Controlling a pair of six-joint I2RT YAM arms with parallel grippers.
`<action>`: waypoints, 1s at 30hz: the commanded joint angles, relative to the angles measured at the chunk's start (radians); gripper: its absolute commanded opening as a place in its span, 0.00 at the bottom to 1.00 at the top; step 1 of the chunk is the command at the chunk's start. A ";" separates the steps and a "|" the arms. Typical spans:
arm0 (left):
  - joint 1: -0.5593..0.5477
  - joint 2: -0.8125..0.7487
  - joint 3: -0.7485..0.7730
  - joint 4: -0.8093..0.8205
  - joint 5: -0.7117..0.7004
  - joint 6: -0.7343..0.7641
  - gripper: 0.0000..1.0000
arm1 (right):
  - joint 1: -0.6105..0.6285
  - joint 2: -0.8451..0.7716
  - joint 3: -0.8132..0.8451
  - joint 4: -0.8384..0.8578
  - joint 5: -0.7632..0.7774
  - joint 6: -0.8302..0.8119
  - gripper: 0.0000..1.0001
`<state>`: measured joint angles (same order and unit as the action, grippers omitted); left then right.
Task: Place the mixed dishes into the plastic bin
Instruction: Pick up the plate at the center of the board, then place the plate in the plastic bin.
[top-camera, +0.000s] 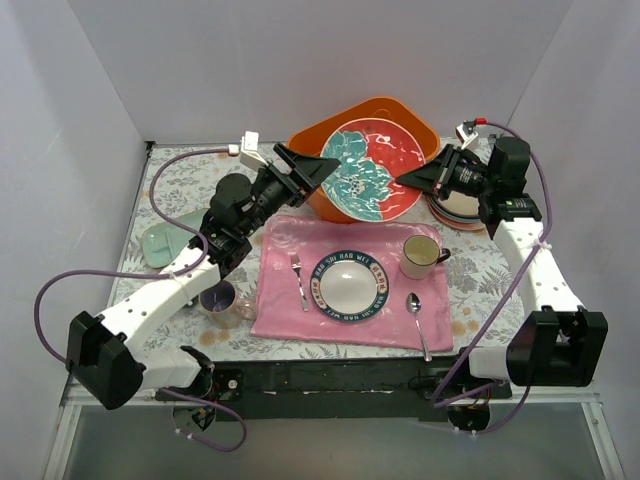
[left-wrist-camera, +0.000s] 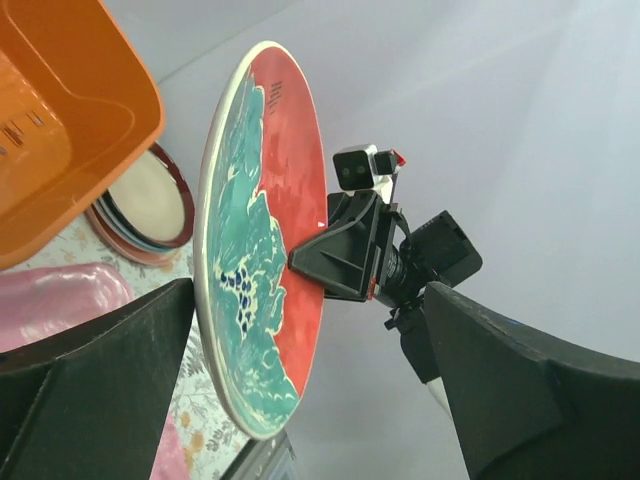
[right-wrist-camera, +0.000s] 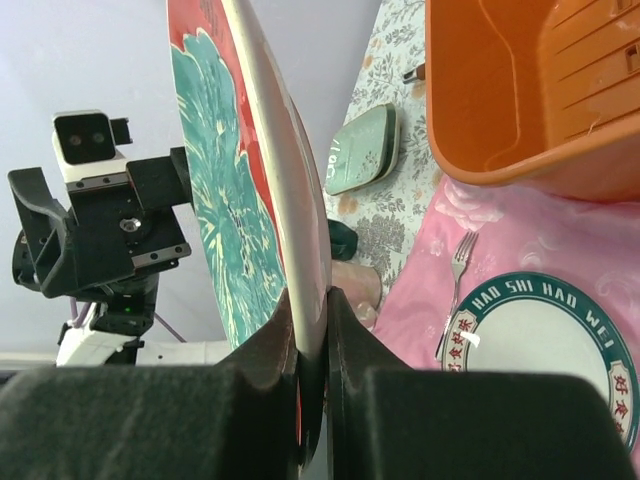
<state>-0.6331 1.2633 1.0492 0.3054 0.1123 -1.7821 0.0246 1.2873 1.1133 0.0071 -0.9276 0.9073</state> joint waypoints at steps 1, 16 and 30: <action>0.030 -0.123 -0.011 -0.038 -0.071 0.061 0.98 | -0.015 0.035 0.131 0.125 0.004 -0.025 0.01; 0.084 -0.303 0.017 -0.420 -0.266 0.294 0.98 | -0.040 0.253 0.414 0.022 0.038 -0.226 0.01; 0.084 -0.370 0.011 -0.574 -0.355 0.369 0.98 | -0.028 0.466 0.643 -0.091 0.085 -0.390 0.01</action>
<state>-0.5526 0.9337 1.0374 -0.2192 -0.1951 -1.4479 -0.0105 1.7527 1.6329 -0.1478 -0.8200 0.5503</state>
